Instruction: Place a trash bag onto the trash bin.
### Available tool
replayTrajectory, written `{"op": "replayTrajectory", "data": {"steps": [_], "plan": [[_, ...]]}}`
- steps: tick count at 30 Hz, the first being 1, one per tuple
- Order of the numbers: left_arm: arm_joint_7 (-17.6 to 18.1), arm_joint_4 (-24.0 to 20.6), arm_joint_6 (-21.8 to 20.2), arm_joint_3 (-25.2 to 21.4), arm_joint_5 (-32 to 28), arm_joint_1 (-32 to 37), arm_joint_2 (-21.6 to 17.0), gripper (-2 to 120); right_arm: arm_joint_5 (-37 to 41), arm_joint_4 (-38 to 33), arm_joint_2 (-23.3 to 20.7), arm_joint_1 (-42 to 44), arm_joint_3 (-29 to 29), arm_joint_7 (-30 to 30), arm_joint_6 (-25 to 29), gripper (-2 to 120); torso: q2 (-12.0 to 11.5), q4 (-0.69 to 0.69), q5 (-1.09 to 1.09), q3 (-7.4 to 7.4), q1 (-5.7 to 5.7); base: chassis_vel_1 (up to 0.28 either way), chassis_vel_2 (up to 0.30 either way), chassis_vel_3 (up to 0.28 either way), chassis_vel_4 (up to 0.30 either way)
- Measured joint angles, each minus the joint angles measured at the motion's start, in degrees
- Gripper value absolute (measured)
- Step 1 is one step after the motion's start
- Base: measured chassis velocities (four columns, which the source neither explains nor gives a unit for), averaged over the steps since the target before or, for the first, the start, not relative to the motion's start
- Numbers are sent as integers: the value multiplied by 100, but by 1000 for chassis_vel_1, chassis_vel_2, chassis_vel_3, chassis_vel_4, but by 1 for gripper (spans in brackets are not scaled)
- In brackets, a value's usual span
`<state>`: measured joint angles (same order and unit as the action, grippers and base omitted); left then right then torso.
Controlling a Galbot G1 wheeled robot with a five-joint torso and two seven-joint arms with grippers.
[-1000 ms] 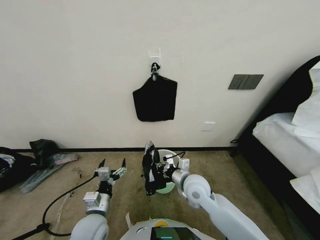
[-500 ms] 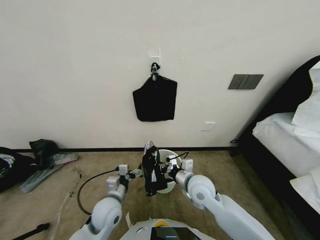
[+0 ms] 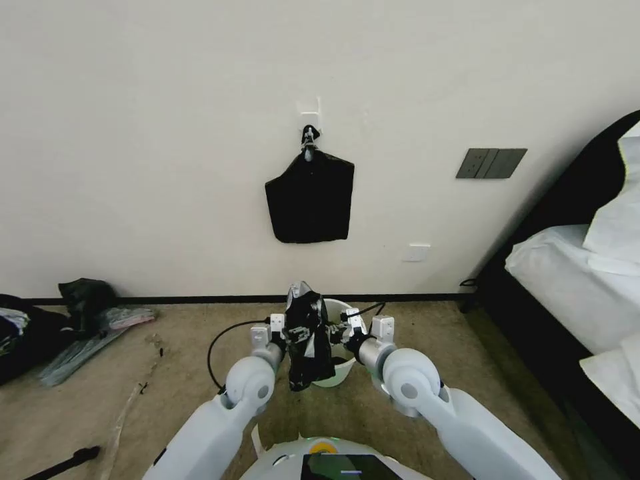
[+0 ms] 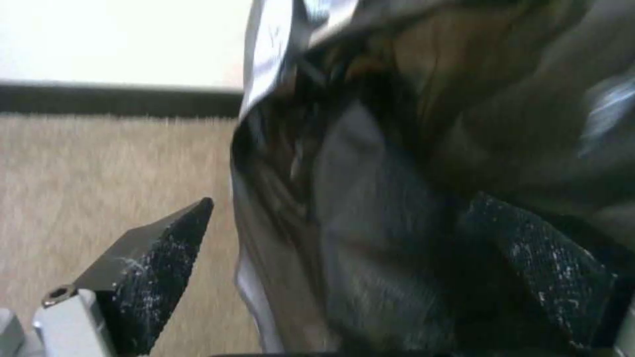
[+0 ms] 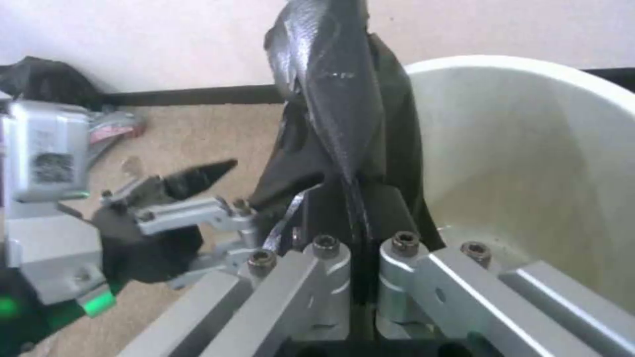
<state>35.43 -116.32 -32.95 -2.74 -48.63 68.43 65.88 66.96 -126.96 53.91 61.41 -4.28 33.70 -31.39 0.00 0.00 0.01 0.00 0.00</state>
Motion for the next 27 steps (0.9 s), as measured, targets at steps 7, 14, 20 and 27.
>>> {"op": "replayTrajectory", "data": {"steps": [7,14,20,27], "plan": [[967,212,-502,197,-700,-411,316,100,64,-50,-54,37,72,34,-4,0,0,0,-1,0,0,0,0,0,0],[1312,475,-548,332,-1066,-640,470,99,87,-74,-53,63,94,93,-6,0,0,-1,0,0,0,0,0,0,0],[1384,628,-493,354,-1173,-694,499,80,86,-79,-52,112,121,103,-6,0,0,0,0,0,0,0,0,0,0],[1412,685,-433,324,-1227,-691,500,54,73,-52,-57,116,115,102,-6,0,0,0,0,0,-1,0,0,0,0]]}}
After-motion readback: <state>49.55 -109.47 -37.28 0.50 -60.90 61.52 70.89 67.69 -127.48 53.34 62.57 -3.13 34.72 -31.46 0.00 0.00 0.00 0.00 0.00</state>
